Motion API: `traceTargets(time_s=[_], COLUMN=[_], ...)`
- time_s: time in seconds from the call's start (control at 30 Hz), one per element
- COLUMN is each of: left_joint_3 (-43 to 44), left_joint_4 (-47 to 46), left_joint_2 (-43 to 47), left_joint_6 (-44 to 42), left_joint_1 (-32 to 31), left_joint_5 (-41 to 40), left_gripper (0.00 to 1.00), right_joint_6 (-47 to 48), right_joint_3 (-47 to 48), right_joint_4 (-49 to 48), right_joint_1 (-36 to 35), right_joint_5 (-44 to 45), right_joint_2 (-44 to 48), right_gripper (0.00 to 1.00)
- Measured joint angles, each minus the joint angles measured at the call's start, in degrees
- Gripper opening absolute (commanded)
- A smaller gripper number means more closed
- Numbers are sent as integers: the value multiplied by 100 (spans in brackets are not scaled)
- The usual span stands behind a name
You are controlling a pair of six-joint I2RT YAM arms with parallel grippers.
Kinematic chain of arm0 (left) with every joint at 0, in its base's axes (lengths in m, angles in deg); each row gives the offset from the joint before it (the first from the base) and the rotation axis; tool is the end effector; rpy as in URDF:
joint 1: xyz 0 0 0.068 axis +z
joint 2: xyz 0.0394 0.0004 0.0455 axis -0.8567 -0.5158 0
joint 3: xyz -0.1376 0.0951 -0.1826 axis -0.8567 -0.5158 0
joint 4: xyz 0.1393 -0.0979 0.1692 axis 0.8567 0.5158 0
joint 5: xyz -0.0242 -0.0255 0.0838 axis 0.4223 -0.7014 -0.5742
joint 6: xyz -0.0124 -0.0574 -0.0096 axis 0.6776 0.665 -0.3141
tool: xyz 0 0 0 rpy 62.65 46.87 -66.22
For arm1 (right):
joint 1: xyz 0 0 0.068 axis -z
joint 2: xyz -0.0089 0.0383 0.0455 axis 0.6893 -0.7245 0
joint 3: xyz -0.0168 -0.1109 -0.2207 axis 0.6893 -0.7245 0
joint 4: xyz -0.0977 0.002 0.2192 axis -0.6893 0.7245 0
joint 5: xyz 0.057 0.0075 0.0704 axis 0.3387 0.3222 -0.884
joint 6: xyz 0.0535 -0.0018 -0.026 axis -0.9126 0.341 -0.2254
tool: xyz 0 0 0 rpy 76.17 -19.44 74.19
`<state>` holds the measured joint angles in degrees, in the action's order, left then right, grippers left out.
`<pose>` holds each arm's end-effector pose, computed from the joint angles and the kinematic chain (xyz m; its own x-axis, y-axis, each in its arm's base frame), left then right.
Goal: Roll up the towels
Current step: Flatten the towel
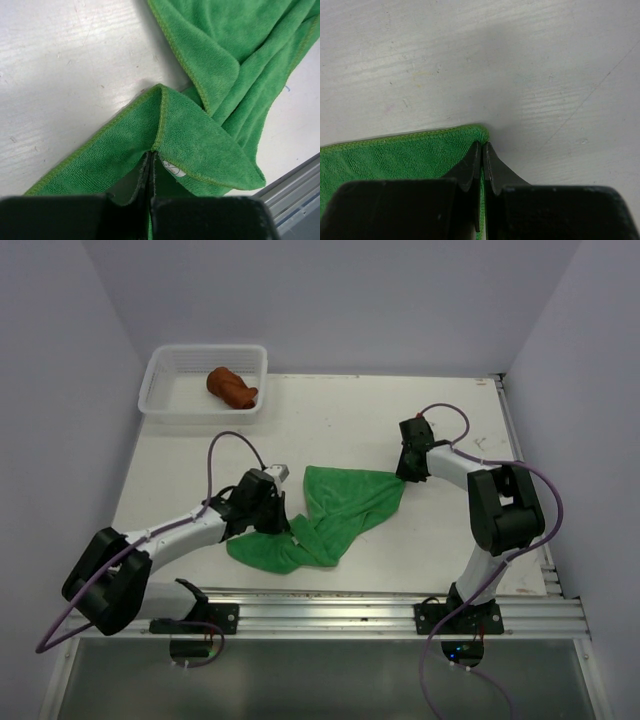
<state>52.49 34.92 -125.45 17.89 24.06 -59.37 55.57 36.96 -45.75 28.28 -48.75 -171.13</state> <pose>0.1914 -0.1409 0.1508 -0.8881 -0.0009 -0.4597 0.2092 0.8896 -0.4059 0.3269 0.0797 0.1408 -0.8074 0.2784 -0.5203 0.2788 0.9570 0.0794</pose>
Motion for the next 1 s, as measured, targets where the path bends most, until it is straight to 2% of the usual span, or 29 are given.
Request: traceTargets(time_s=[0.5,0.8,0.93,0.97,1.0], left_joint_3=[240,-728,-804,-804,-804], left_joint_4=[-55,-879,-1047,-1095,-1150], left_joint_2=[470,407,341,334,334], left_joint_6=[164,463,529,542,553], left_joint_1=[0,-2,-2,0,0], left_joint_5=[238,960,1016,1019,1014], left_gripper=[0,0,14,20,32], right_joint_6=[-2,-4,-4,-4,-4], right_joint_3=[-20,-168,-173,-173,-173], right_joint_4=[46,-31,-35,-35,-37], right_joint_1=[46,48,57,59,59], right_joint_5=[-138,-188,-199,-203,-205], right_joint_2=[44,146,149,149,151], right_gripper=[0,0,0,0,0])
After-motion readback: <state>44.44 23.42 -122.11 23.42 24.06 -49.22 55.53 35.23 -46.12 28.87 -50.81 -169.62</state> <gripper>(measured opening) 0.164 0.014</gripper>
